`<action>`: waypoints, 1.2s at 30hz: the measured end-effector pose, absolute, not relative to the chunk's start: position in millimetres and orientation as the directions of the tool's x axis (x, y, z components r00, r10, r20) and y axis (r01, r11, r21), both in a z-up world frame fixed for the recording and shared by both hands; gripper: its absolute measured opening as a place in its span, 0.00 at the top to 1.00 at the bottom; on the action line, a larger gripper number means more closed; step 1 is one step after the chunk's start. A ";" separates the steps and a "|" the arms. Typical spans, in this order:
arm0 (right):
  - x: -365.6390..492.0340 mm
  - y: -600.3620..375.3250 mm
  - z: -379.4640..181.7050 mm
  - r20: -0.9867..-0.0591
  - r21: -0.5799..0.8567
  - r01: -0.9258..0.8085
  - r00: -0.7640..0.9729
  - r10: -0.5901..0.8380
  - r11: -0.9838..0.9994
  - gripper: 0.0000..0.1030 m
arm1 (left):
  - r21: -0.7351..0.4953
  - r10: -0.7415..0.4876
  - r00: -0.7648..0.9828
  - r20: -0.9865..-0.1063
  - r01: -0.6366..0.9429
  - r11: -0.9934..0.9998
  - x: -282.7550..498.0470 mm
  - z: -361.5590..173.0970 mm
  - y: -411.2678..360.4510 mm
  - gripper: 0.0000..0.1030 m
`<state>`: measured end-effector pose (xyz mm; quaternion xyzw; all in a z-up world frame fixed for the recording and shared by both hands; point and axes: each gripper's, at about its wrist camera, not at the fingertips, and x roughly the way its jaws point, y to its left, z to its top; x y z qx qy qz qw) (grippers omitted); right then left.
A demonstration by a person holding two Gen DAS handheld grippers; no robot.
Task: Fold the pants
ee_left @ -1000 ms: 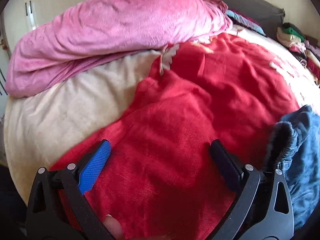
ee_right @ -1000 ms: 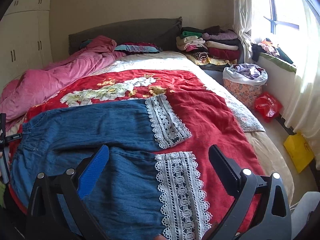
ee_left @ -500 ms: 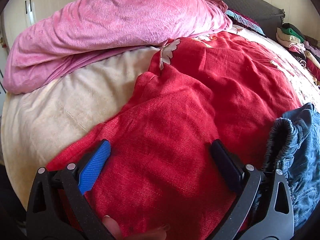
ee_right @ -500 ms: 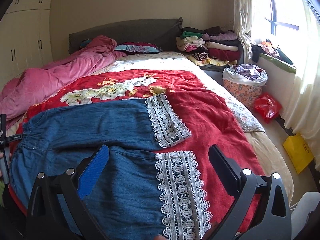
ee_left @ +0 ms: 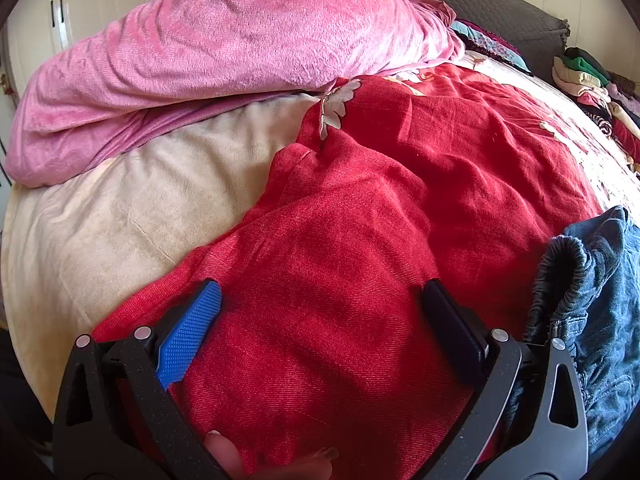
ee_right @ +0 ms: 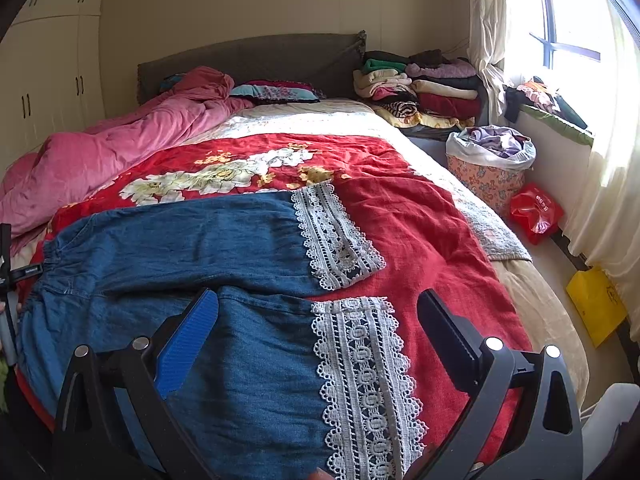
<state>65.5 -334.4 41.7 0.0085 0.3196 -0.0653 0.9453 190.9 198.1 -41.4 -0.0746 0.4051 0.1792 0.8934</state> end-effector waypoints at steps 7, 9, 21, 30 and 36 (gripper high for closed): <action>65.9 -334.1 38.8 -0.611 -0.023 0.123 0.784 -0.112 0.992 0.04 | 0.011 0.259 0.608 -0.751 -0.381 0.925 190.7 -41.7 198.3 0.08; 65.5 -333.7 37.3 -0.611 -0.025 0.123 0.784 -0.112 0.992 0.04 | 0.011 0.259 0.608 -0.751 -0.381 0.925 190.6 -41.6 198.4 0.08; 65.4 -333.2 35.4 -0.615 -0.026 0.121 0.781 -0.111 0.992 0.04 | 0.010 0.259 0.609 -0.750 -0.381 0.925 190.7 -42.1 198.3 0.08; 66.0 -333.1 35.7 -0.617 -0.024 0.121 0.779 -0.110 0.992 0.04 | 0.009 0.258 0.609 -0.750 -0.381 0.925 190.6 -42.4 198.8 0.08; 65.8 -332.7 34.1 -0.620 -0.024 0.117 0.777 -0.107 0.993 0.04 | 0.008 0.258 0.609 -0.750 -0.381 0.925 190.9 -42.9 199.2 0.08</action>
